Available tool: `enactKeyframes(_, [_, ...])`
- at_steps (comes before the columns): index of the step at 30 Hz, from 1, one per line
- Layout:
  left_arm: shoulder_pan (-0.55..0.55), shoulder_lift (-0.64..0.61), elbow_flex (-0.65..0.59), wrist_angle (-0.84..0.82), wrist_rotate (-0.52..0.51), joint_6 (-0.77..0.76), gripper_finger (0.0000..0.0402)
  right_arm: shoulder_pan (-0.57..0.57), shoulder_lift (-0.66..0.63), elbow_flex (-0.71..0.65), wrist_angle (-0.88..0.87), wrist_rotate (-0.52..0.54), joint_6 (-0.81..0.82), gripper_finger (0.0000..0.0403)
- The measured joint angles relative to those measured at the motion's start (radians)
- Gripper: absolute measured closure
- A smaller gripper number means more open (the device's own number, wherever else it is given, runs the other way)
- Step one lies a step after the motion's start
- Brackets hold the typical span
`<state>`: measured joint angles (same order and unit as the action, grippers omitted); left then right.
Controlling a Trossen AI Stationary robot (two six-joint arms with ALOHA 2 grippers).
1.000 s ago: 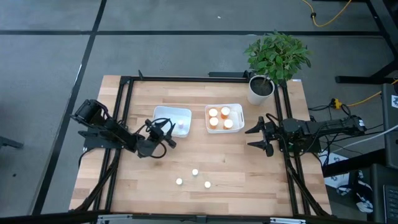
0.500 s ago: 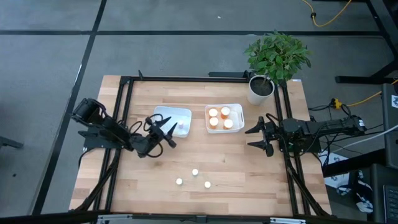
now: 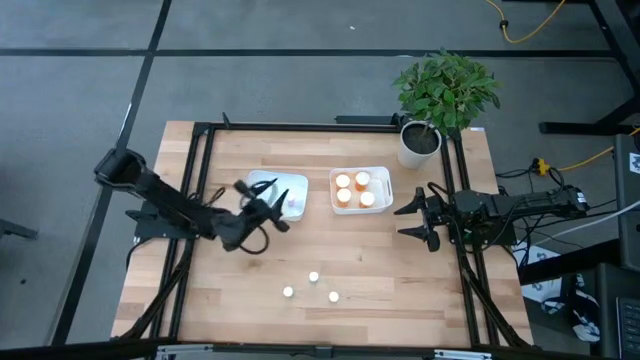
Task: Pick and place medicine bottles into bin by pill shape (circle, oval)
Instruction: Put the top yellow pill bottle into the left white bin
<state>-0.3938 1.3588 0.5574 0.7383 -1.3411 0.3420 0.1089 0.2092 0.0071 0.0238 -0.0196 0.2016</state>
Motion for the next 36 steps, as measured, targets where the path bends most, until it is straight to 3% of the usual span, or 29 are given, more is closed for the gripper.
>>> enactKeyframes(4, [0.092, -0.033, 0.171, -0.421, 0.115, -0.067, 0.0213, 0.000, 0.000, 0.000, 0.000, 0.000, 0.000, 0.0124])
enactKeyframes(6, [0.158, -0.052, 0.256, -0.664, 0.227, -0.156, 0.0213, 0.000, 0.000, 0.000, 0.000, 0.000, 0.000, 0.0124])
enactKeyframes(10, [0.330, -0.055, 0.434, -1.147, 0.606, -0.416, 0.0214, 0.000, 0.000, 0.000, 0.000, 0.000, 0.000, 0.0124])
enactKeyframes(13, [0.423, -0.043, 0.527, -1.354, 0.853, -0.494, 0.0214, 0.000, 0.000, 0.000, 0.000, 0.000, 0.000, 0.0124])
enactKeyframes(28, [0.536, -0.049, 0.604, -1.750, 1.230, -0.430, 0.0214, 0.000, 0.000, 0.000, 0.000, 0.000, 0.000, 0.0124])
enactKeyframes(33, [0.633, -0.049, 0.603, -1.762, 1.270, -0.349, 0.0214, 0.000, 0.000, 0.000, 0.000, 0.000, 0.000, 0.0124])
enactKeyframes(36, [0.694, -0.044, 0.604, -1.760, 1.344, -0.315, 0.0214, 0.000, 0.000, 0.000, 0.000, 0.000, 0.000, 0.0124])
